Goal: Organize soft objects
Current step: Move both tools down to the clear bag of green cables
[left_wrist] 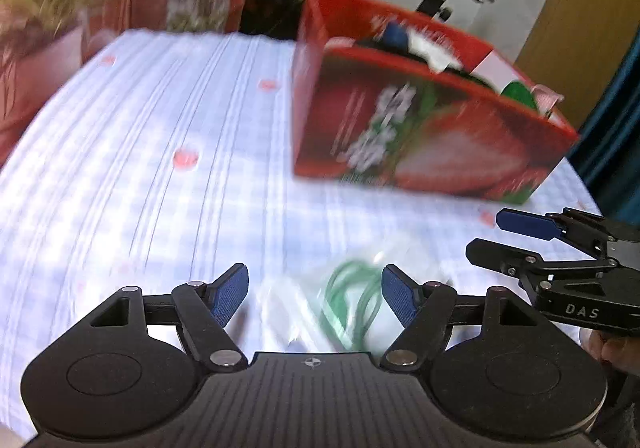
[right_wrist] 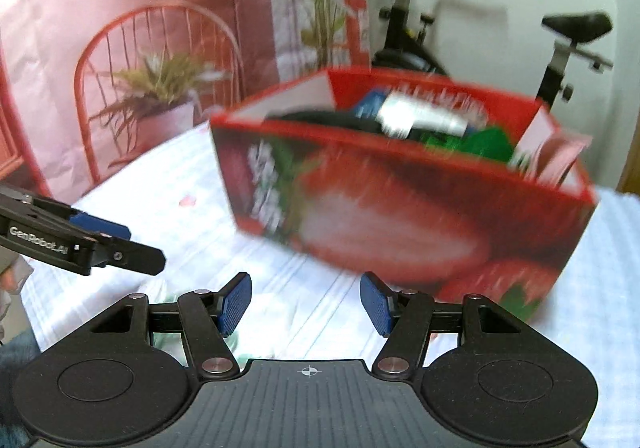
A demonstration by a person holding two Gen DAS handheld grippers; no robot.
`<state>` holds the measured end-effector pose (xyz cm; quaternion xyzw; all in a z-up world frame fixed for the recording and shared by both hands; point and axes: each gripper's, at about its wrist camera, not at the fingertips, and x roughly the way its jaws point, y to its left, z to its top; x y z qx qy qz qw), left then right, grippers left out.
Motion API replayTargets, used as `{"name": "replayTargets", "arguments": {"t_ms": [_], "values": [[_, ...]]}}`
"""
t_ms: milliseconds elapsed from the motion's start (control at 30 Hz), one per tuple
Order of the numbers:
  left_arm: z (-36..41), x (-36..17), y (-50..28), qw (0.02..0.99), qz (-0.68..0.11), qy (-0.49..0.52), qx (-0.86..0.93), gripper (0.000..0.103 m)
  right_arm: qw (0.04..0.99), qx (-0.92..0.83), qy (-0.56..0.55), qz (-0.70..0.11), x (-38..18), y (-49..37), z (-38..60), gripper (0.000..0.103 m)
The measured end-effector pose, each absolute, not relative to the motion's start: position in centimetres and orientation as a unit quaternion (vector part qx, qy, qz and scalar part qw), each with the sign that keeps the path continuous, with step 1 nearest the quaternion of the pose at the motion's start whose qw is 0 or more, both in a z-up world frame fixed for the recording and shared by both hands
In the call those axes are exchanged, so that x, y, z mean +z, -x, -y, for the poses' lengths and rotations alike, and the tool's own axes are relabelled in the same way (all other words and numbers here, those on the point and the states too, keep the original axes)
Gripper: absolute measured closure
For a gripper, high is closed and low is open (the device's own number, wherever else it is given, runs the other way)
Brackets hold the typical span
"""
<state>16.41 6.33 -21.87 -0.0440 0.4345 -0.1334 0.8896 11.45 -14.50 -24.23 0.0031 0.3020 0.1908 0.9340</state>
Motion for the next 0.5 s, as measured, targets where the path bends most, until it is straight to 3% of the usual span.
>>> {"name": "replayTargets", "arguments": {"t_ms": [367, 500], "values": [[-6.4, -24.3, -15.0, 0.876, -0.45, 0.071, -0.16, 0.028, 0.911, 0.21, -0.018, -0.354, -28.2, -10.7, 12.6, 0.046], [-6.2, -24.4, -15.2, 0.873, -0.449, 0.095, -0.167, 0.045, 0.91, 0.21, -0.026, -0.357, -28.4, -10.4, 13.0, 0.046]]}}
